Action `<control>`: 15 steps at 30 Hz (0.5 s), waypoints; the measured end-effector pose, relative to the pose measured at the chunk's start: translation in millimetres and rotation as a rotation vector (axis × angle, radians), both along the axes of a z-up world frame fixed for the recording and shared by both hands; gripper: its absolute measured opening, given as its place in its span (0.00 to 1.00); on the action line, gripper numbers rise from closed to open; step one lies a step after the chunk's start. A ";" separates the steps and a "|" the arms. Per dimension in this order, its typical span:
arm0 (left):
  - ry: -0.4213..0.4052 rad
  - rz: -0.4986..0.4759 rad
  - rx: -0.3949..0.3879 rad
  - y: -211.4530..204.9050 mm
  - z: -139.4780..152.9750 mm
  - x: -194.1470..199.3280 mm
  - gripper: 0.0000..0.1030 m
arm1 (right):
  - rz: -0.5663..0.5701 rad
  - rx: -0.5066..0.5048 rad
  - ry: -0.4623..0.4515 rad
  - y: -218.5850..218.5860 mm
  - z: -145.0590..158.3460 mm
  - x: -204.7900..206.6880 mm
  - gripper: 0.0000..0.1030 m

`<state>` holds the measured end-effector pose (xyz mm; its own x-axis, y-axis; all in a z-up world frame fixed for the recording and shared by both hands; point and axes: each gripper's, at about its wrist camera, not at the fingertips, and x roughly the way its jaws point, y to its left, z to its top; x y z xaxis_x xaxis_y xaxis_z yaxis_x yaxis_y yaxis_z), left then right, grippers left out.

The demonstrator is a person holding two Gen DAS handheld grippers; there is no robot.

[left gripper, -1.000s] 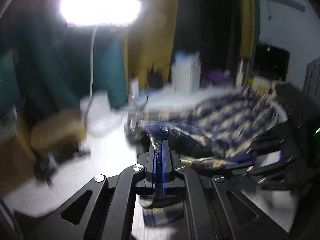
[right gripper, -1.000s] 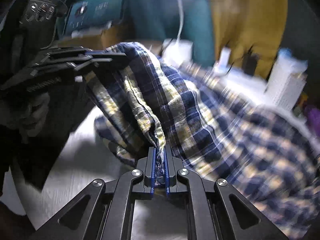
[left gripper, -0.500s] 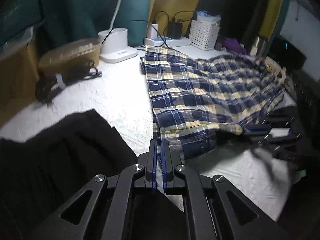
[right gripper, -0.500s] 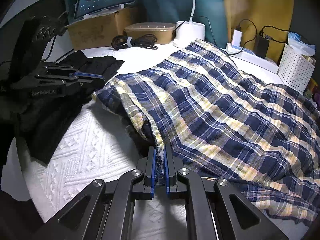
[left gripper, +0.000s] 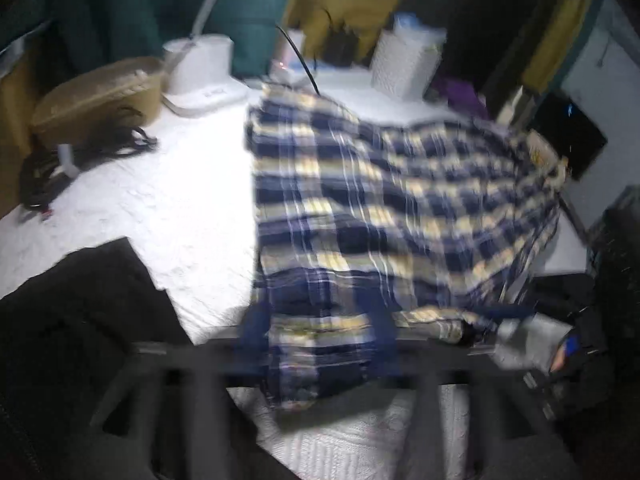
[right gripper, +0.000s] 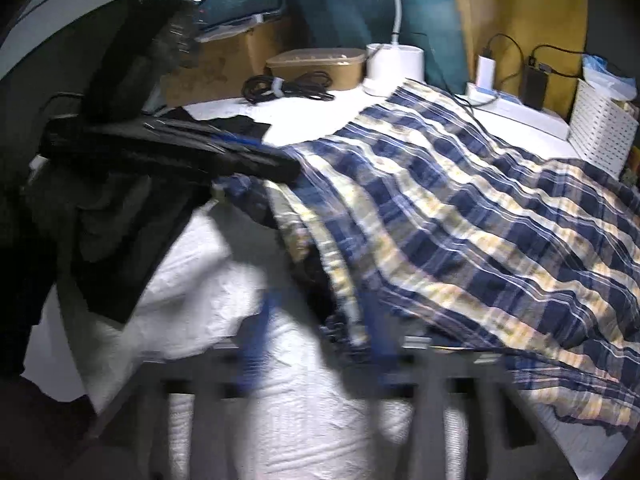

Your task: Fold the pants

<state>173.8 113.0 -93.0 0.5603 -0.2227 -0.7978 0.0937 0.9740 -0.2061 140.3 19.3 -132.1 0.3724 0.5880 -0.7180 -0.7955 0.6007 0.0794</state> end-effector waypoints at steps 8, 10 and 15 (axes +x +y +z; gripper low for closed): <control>0.037 0.042 0.112 -6.7 -4.8 -28.2 0.06 | -0.060 0.050 -0.012 -27.5 11.5 10.3 0.75; 0.056 0.066 0.097 -2.0 -1.9 -31.2 0.11 | -0.099 0.061 -0.015 -39.6 14.7 19.6 0.75; 0.019 0.106 0.065 14.8 30.7 -27.0 0.11 | -0.191 0.088 -0.013 -70.2 21.0 44.4 0.75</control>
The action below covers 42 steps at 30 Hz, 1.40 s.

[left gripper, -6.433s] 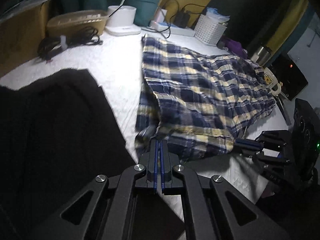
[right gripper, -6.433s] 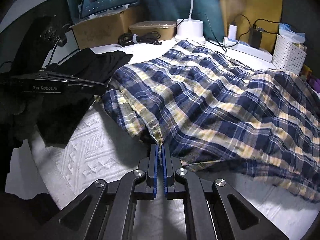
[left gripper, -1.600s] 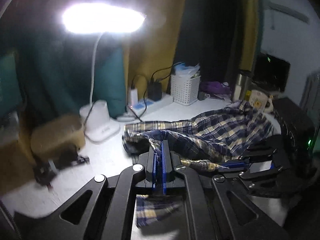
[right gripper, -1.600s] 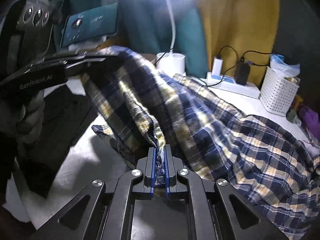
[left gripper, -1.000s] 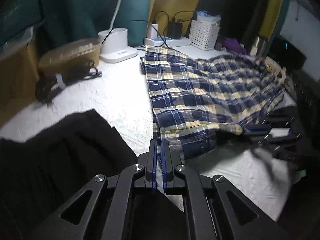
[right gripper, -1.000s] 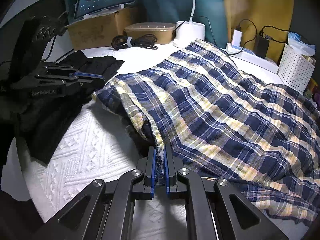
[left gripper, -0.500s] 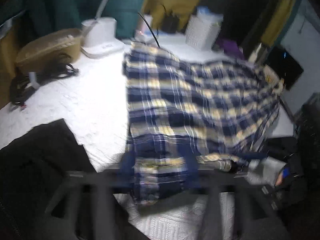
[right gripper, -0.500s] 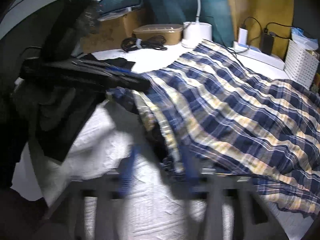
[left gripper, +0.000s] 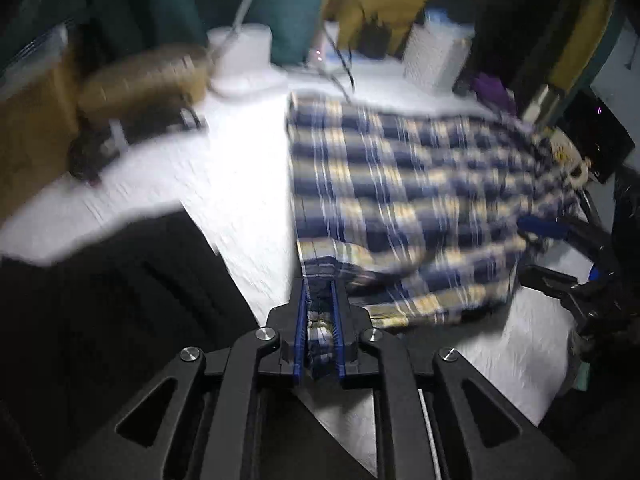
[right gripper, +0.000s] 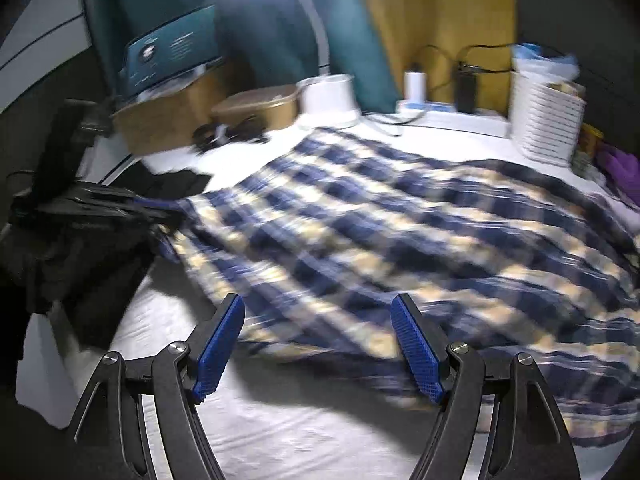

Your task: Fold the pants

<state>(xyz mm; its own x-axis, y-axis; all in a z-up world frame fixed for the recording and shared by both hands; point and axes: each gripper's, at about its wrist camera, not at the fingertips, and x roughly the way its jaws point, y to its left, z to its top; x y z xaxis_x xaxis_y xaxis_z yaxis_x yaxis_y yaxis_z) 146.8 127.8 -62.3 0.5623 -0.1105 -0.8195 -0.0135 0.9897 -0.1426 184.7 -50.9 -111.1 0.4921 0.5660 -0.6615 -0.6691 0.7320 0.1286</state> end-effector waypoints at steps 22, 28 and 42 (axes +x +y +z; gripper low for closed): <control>-0.025 -0.097 0.048 9.4 -29.8 194.3 0.36 | -0.416 -0.081 -0.126 -151.0 45.3 129.1 0.58; -0.014 -0.144 0.007 4.2 -31.0 194.2 0.35 | -0.431 -0.148 -0.068 -171.1 24.8 163.7 0.58; -0.252 -0.148 0.203 -29.0 17.5 174.8 0.04 | -0.404 -0.153 -0.117 -162.6 23.0 165.5 0.04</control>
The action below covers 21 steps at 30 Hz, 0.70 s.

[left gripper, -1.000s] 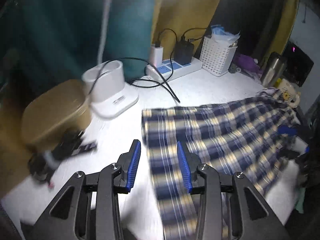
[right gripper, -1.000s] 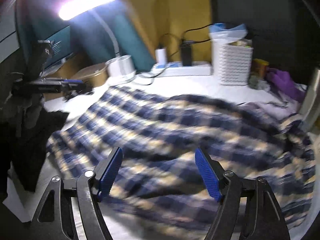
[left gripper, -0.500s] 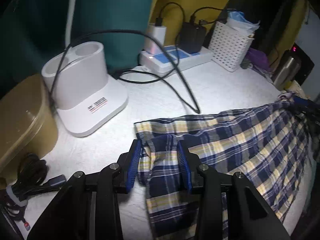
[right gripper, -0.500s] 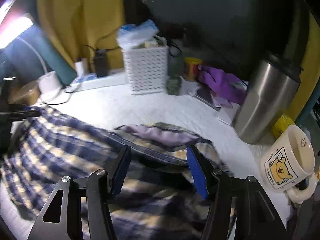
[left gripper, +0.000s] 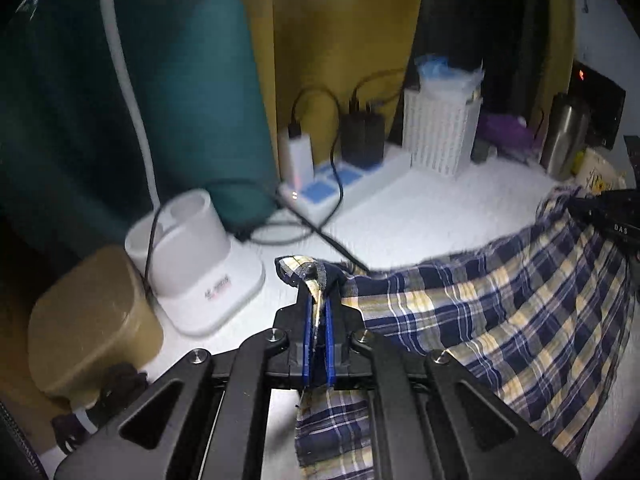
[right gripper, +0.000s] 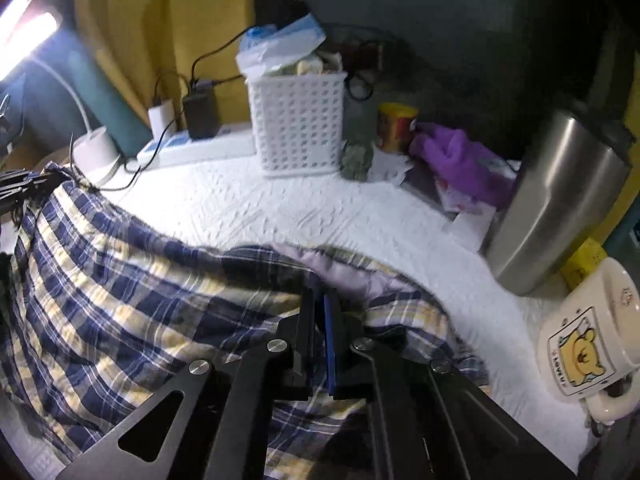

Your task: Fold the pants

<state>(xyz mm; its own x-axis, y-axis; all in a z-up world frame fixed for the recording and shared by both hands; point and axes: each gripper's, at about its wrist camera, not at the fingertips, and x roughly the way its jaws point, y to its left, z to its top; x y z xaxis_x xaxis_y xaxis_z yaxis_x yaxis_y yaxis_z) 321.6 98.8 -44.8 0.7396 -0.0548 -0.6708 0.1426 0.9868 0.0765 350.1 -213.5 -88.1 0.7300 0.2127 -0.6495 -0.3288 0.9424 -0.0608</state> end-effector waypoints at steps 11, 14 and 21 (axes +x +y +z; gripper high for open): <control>0.039 0.060 0.017 10.5 -23.5 13.9 0.08 | -0.083 0.004 0.091 -11.9 -28.6 22.1 0.02; 0.039 0.110 0.045 19.9 -29.4 19.2 0.08 | -0.106 -0.005 0.087 -11.3 -28.7 25.4 0.02; 0.050 0.122 -0.049 38.8 -6.5 -2.1 0.41 | -0.141 0.003 0.040 -5.7 -11.2 11.7 0.02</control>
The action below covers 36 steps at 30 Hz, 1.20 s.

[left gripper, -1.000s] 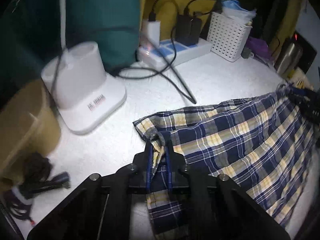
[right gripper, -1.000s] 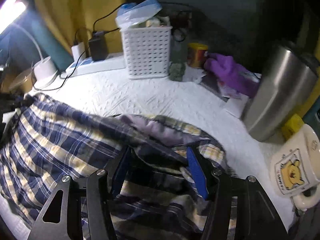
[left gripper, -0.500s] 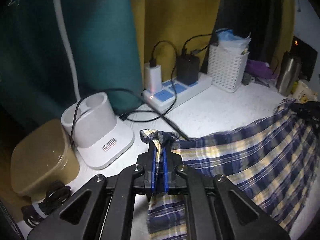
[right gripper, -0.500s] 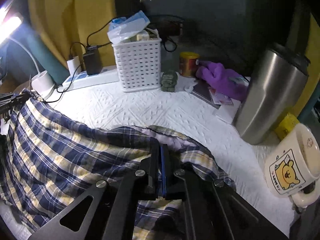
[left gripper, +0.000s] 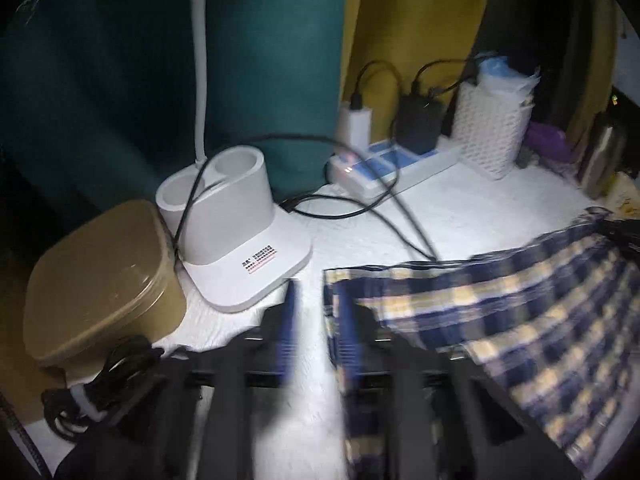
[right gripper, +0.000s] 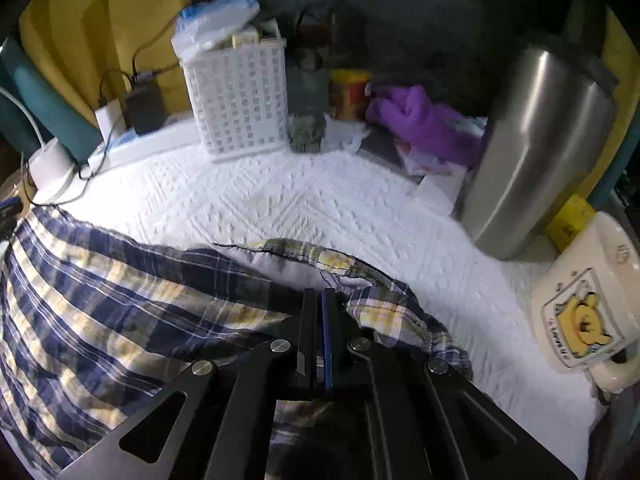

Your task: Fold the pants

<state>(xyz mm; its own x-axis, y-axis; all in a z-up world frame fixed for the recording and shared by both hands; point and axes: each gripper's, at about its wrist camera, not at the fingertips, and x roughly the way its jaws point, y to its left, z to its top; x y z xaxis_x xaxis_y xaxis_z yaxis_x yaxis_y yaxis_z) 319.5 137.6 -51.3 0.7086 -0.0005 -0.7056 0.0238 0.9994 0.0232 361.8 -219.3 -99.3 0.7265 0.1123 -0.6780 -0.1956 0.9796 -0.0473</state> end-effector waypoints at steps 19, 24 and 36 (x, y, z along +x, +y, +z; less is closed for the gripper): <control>0.195 -0.076 -0.043 -44.7 -42.9 -118.1 0.53 | 0.065 -0.058 0.022 35.8 -5.0 -79.2 0.06; 0.172 -0.029 -0.021 -38.7 -47.3 -123.9 0.53 | -0.009 -0.124 0.056 8.6 -26.6 -94.8 1.00; 0.051 -0.122 -0.041 -86.2 -6.6 -144.7 0.54 | -0.181 0.090 -0.001 -83.2 -11.2 -147.1 0.99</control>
